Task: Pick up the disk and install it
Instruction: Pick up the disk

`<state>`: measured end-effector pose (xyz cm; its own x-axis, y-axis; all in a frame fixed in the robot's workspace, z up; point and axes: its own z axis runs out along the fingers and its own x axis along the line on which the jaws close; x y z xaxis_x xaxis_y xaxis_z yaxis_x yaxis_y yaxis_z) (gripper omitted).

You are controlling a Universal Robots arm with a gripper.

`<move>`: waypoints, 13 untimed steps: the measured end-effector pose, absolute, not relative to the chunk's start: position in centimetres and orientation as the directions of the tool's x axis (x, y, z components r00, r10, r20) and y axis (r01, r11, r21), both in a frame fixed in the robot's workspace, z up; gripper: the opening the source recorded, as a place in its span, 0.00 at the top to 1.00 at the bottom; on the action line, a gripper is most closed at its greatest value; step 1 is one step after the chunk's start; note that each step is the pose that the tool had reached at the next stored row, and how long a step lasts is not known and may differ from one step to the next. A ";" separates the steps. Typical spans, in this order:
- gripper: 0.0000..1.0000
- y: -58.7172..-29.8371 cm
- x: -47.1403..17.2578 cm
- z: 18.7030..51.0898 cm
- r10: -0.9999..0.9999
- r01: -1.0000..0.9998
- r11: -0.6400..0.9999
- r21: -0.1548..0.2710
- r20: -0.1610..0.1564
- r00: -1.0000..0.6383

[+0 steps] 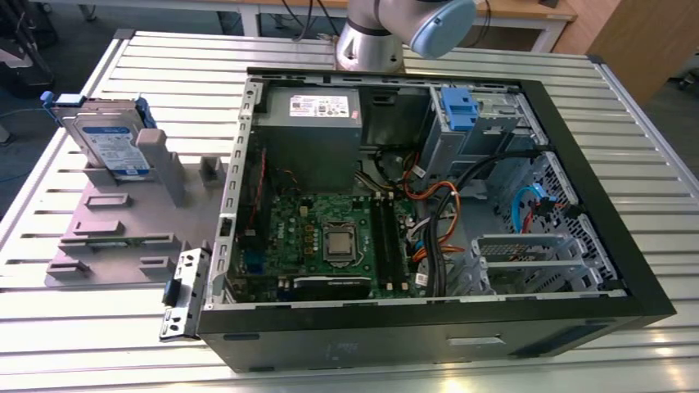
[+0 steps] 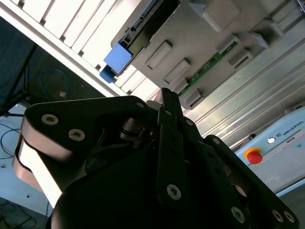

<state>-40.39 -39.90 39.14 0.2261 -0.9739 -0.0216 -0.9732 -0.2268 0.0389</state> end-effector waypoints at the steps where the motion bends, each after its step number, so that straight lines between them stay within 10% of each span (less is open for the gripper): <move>1: 0.89 -39.9 -40.4 39.1 -0.974 -0.973 -0.228 0.039 -0.022 0.227; 13: 0.89 -39.9 -40.4 39.1 -0.970 -0.969 -0.243 0.039 -0.022 0.242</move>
<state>-40.39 -39.90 39.14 0.2423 -0.9700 -0.0216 -0.9692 -0.2430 0.0390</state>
